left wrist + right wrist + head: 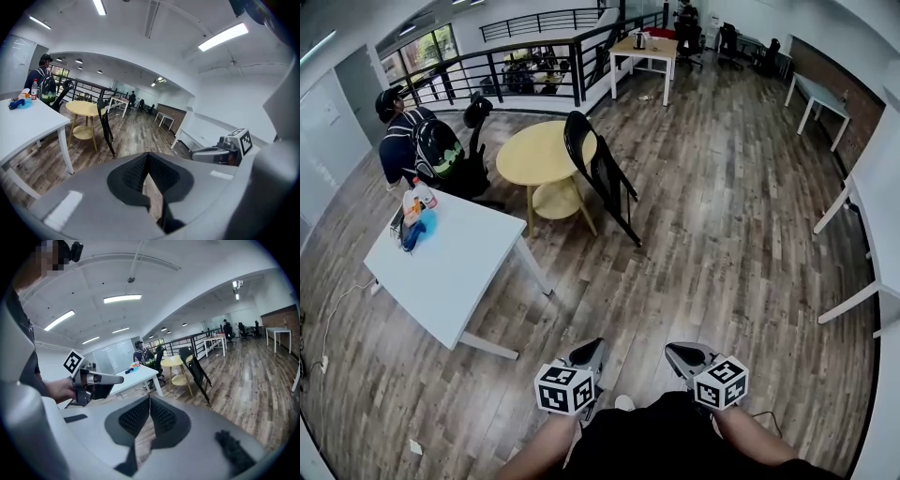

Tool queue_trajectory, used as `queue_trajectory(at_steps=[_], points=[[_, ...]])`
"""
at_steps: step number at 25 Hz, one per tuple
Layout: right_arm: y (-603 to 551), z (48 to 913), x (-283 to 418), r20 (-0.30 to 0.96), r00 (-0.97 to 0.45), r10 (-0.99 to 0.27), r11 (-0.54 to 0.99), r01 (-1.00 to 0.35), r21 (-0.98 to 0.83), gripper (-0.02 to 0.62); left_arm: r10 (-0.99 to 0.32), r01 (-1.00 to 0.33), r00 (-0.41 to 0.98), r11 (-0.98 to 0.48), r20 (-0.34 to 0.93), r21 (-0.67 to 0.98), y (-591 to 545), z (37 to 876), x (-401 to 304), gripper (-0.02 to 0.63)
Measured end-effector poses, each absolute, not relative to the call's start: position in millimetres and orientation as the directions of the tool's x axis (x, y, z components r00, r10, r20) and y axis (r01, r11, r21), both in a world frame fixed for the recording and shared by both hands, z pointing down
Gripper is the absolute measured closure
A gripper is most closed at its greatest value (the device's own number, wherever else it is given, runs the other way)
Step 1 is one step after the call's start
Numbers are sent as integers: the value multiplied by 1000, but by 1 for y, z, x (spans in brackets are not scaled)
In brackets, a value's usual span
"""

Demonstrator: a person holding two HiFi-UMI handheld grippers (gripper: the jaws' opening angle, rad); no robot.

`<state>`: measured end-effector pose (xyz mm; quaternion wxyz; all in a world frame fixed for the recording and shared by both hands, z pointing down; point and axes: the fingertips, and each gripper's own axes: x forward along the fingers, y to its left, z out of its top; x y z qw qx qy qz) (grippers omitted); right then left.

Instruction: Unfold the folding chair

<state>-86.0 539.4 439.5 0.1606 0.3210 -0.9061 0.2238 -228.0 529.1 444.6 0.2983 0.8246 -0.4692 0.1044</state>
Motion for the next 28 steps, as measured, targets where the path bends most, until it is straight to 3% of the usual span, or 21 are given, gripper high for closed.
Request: queue_trajectory(at_steps=[28], points=[[485, 458, -80, 427, -753, -502, 678, -648, -347, 589, -695, -841, 532, -371, 483, 393, 485, 466, -222, 598]])
